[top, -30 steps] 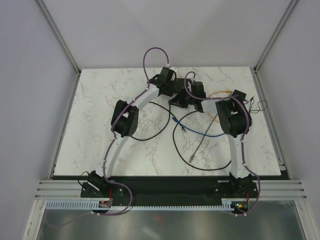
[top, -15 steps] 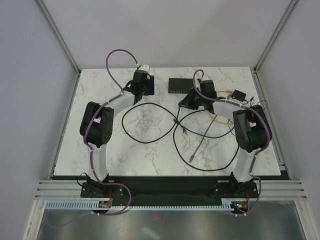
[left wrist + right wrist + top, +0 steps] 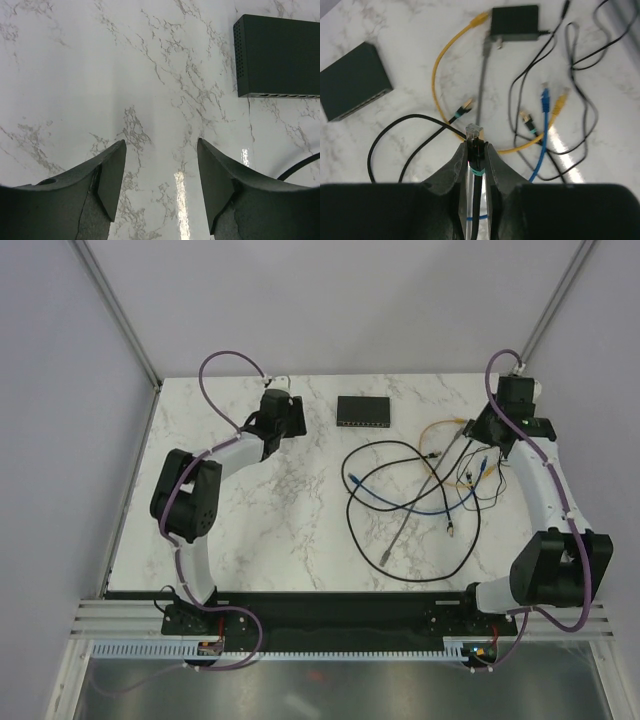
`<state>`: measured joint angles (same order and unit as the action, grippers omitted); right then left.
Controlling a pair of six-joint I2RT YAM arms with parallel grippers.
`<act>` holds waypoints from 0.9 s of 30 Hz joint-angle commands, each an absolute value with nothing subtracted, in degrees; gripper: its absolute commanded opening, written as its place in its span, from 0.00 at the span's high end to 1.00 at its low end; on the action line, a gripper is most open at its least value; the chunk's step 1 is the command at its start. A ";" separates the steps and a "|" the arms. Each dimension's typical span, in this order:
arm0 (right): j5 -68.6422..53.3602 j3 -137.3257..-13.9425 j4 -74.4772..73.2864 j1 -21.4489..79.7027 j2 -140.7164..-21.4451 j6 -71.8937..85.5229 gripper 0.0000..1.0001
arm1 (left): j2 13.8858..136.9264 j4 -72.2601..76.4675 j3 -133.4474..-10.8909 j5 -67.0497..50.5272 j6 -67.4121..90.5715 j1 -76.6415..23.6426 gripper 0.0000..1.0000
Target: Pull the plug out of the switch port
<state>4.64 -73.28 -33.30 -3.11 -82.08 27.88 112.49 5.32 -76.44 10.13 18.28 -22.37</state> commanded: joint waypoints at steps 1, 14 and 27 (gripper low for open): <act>17.22 -78.92 -38.51 -5.88 -83.03 21.54 1.00 | 106.44 8.09 -74.71 8.45 23.55 -22.50 0.34; 19.24 -79.63 -28.74 -7.56 -105.46 19.60 0.86 | 89.40 7.04 -55.04 -7.64 38.05 -24.70 0.34; 28.29 -81.83 -40.86 2.60 -101.35 22.50 0.02 | 72.09 5.45 -43.25 -21.00 44.56 -24.70 0.18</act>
<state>23.03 -80.58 -35.75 -2.87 -107.07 21.76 76.53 4.93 -45.32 -15.88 40.58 -24.84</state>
